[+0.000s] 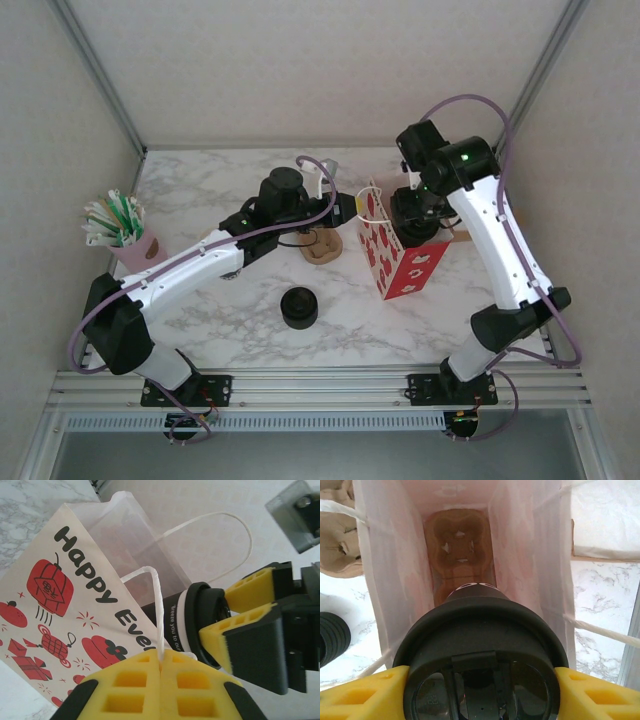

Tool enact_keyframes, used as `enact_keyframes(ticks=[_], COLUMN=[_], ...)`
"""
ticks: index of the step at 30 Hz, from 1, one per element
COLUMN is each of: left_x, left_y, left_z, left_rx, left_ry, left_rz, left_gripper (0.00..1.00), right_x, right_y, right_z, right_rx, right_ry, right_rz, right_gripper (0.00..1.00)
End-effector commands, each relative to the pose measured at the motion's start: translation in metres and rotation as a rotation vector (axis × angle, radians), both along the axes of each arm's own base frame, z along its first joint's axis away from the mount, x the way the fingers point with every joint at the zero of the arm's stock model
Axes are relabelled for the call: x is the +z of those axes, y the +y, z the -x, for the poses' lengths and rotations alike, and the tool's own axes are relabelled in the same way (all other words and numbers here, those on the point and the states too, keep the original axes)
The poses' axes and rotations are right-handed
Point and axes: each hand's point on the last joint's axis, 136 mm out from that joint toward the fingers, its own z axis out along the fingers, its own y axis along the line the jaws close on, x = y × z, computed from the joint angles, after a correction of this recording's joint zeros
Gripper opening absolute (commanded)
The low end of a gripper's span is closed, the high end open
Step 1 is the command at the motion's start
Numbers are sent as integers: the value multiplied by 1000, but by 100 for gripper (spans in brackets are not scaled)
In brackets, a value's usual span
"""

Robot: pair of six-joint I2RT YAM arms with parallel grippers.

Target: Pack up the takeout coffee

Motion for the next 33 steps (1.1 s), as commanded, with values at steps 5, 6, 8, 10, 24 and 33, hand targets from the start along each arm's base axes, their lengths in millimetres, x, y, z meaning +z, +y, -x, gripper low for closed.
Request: enact_keyframes(ticks=[5, 6, 8, 10, 24, 33], left_x=[12, 12, 12, 12, 7, 6], left_y=[0, 1, 1, 1, 2, 7], left_z=[9, 9, 9, 9, 9, 9], left_rx=[-28, -27, -27, -26, -16, 0], left_ry=[-40, -41, -41, -41, -31, -30], left_rz=[20, 19, 17, 16, 4, 3], left_gripper=[2, 2, 2, 2, 2, 2], right_x=[-26, -28, -31, -35, -60, -68], right_y=[0, 0, 0, 0, 6, 5], right_z=[-2, -3, -5, -7, -9, -11], right_rx=[9, 8, 5, 2, 19, 17], right_ry=[119, 125, 132, 141, 186, 191], right_rz=[38, 41, 45, 43, -8, -14], right_gripper=[67, 67, 67, 67, 67, 67])
